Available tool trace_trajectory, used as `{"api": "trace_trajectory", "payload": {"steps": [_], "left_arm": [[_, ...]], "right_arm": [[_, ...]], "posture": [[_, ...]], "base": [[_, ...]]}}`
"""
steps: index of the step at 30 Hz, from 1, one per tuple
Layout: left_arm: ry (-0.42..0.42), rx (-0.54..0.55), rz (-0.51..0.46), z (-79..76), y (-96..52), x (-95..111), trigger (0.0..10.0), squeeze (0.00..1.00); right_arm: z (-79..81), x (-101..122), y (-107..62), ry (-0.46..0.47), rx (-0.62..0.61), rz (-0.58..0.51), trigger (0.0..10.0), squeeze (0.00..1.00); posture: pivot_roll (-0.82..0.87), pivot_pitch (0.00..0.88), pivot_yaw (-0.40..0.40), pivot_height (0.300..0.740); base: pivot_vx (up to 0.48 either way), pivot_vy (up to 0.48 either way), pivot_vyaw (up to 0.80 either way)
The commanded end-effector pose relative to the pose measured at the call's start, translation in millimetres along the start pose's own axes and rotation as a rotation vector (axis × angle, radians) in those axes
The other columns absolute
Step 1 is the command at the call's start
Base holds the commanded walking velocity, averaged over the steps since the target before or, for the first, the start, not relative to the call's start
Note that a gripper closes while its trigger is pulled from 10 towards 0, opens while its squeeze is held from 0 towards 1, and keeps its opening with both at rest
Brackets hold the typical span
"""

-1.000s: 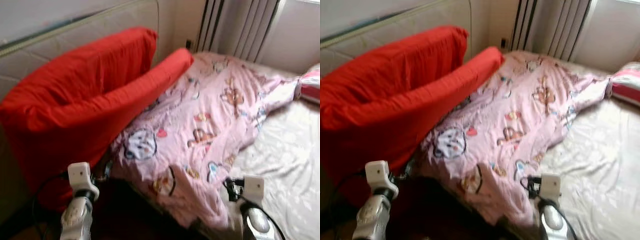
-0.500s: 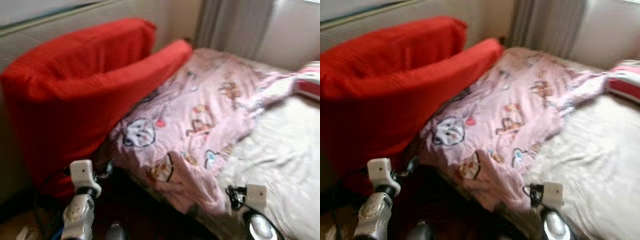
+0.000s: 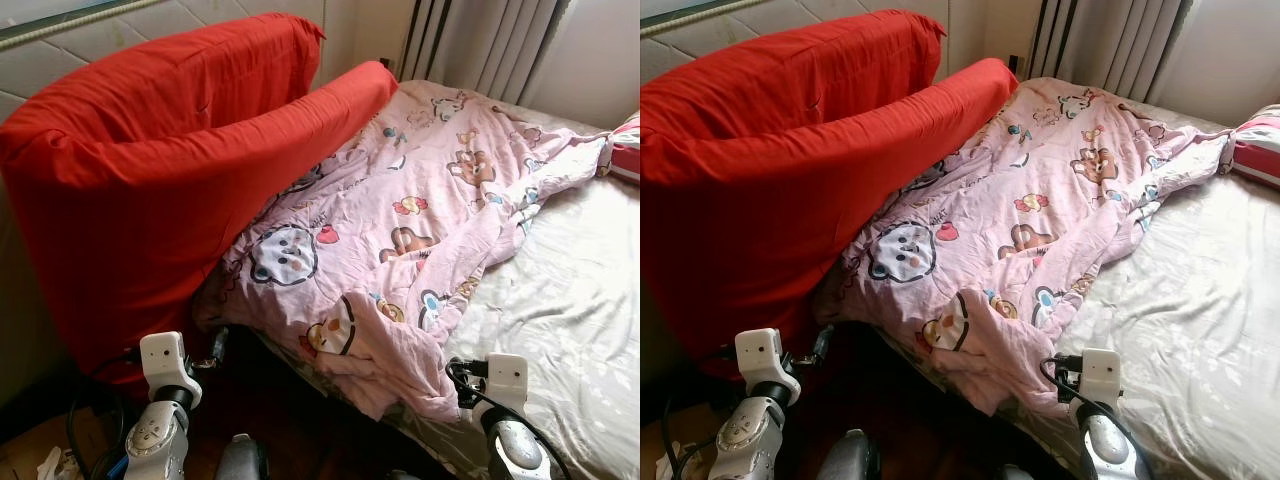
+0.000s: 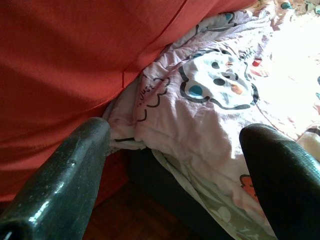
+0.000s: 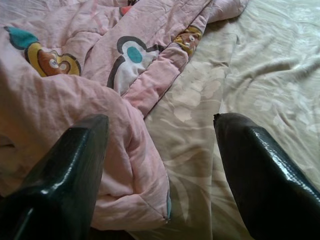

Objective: Clean up the room

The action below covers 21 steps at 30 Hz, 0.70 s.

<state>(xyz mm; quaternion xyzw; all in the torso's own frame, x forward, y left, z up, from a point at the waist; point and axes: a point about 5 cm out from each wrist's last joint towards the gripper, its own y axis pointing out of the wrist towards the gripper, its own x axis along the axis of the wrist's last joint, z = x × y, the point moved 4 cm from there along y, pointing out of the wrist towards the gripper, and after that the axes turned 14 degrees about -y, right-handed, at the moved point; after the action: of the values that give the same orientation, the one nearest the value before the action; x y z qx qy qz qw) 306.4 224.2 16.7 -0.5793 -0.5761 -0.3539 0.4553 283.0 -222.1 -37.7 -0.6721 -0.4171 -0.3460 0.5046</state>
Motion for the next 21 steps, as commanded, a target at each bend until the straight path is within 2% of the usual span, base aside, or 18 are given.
{"api": "trace_trajectory", "payload": {"steps": [1,2,21], "left_arm": [[0.007,-0.009,0.016,-0.9,0.7,-1.4,10.0,0.0],[0.009,-0.01,0.016,-0.9,0.6,-1.4,10.0,0.0],[0.014,-0.02,0.016,-2.3,2.4,1.0,10.0,0.0]], "right_arm": [[1.3,-3.1,-0.8,-0.004,0.006,0.015,10.0,0.0],[1.5,-3.2,-0.9,-0.01,0.007,0.015,10.0,0.0],[6.3,-5.5,-3.0,0.006,0.016,0.013,10.0,0.0]], "posture": [[-0.02,0.065,-0.046,0.636],[-0.02,0.067,-0.045,0.621],[-0.02,0.075,-0.037,0.621]], "base": [[0.0,0.0,0.0],[0.0,0.0,0.0],[0.0,0.0,0.0]]}}
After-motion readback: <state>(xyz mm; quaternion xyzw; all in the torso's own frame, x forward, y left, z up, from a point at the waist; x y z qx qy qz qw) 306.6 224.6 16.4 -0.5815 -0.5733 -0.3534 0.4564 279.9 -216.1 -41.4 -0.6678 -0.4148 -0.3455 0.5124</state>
